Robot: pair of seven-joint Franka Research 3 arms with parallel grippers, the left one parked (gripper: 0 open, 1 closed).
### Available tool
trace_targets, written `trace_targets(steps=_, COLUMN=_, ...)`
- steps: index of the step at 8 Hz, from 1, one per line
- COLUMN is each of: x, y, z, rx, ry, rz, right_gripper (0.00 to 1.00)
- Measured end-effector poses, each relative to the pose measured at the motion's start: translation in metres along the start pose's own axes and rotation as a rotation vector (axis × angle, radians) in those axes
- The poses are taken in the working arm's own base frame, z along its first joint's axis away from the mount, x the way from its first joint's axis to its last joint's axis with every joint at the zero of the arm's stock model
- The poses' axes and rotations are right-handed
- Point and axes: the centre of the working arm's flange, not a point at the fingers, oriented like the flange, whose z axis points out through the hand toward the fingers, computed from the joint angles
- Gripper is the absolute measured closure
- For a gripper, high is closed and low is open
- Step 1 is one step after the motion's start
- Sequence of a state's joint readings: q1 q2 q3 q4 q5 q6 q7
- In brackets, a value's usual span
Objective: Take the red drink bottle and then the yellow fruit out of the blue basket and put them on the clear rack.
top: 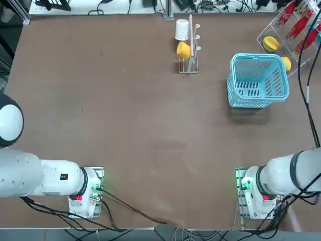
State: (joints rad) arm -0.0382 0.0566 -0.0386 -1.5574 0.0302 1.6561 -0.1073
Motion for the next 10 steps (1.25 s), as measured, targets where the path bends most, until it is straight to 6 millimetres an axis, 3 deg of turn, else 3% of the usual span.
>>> trace_targets(steps=3, x=-0.02, y=-0.039, z=-0.017, rx=-0.039, ry=-0.018, rz=0.031, right_gripper=0.0)
trace_targets(steps=5, x=-0.038, y=-0.041, z=-0.021, rx=-0.04, ry=-0.049, rz=0.032, right_gripper=0.0)
trace_targets(steps=10, x=-0.042, y=-0.038, z=-0.02, rx=0.004, ry=-0.055, rz=0.042, right_gripper=0.0)
